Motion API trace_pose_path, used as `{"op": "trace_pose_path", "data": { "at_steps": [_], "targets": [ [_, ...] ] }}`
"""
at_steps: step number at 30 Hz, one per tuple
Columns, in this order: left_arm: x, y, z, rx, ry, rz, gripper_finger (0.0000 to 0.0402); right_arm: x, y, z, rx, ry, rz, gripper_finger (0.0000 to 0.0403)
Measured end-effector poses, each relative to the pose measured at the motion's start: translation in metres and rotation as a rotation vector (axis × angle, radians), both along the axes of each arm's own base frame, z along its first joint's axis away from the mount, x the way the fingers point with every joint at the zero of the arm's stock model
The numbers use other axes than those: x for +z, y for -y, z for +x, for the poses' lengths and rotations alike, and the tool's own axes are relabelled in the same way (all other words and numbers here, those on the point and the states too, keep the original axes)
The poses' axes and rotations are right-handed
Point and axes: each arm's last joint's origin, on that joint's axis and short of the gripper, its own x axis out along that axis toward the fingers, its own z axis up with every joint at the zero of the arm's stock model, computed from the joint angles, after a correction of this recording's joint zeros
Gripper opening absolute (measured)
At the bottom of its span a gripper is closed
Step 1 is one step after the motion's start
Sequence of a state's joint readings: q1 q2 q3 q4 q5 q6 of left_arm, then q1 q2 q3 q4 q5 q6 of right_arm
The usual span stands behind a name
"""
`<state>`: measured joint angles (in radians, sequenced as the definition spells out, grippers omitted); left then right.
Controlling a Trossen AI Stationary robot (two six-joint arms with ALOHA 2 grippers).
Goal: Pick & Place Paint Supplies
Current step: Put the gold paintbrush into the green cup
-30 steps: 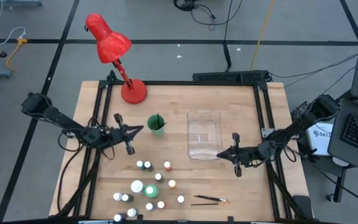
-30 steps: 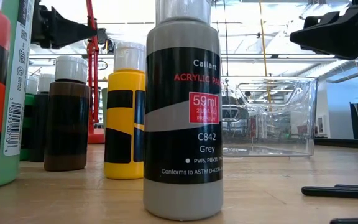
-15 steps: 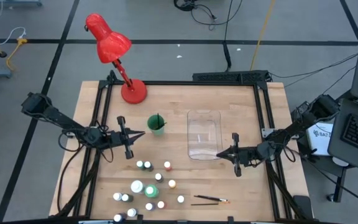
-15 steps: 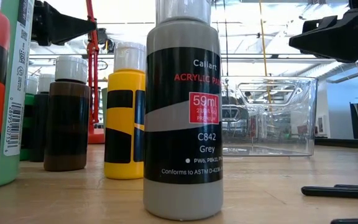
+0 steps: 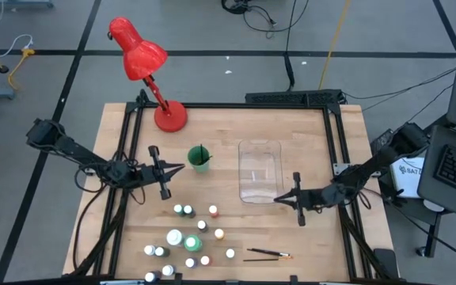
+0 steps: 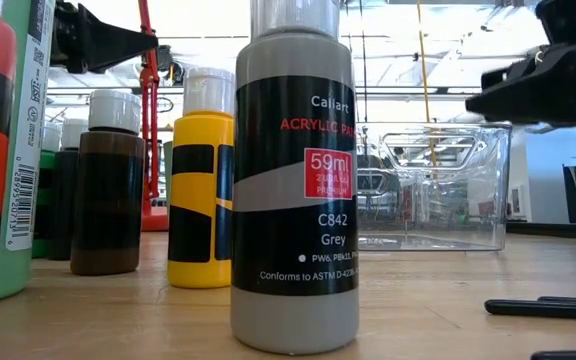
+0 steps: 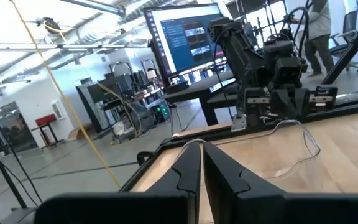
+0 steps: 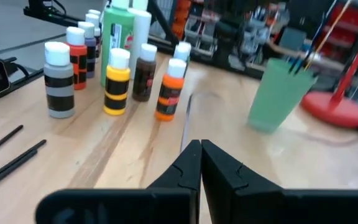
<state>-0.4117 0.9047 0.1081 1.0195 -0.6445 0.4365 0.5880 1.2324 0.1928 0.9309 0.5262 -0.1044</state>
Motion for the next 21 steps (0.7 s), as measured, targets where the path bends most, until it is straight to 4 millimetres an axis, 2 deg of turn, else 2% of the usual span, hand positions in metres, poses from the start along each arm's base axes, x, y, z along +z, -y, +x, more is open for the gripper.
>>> {"op": "trace_pose_path", "data": {
  "at_steps": [5,21],
  "targets": [
    [-0.0004,0.0001,0.0001,-0.006,0.004,-0.032,0.0024,-0.0043,-0.0012,0.0018,-0.009,-0.011,0.045,0.0004],
    [-0.0004,0.0,0.0001,-0.004,0.002,-0.025,0.0024,-0.0055,-0.0005,0.0023,-0.013,-0.017,0.024,0.0004]
  ]
}}
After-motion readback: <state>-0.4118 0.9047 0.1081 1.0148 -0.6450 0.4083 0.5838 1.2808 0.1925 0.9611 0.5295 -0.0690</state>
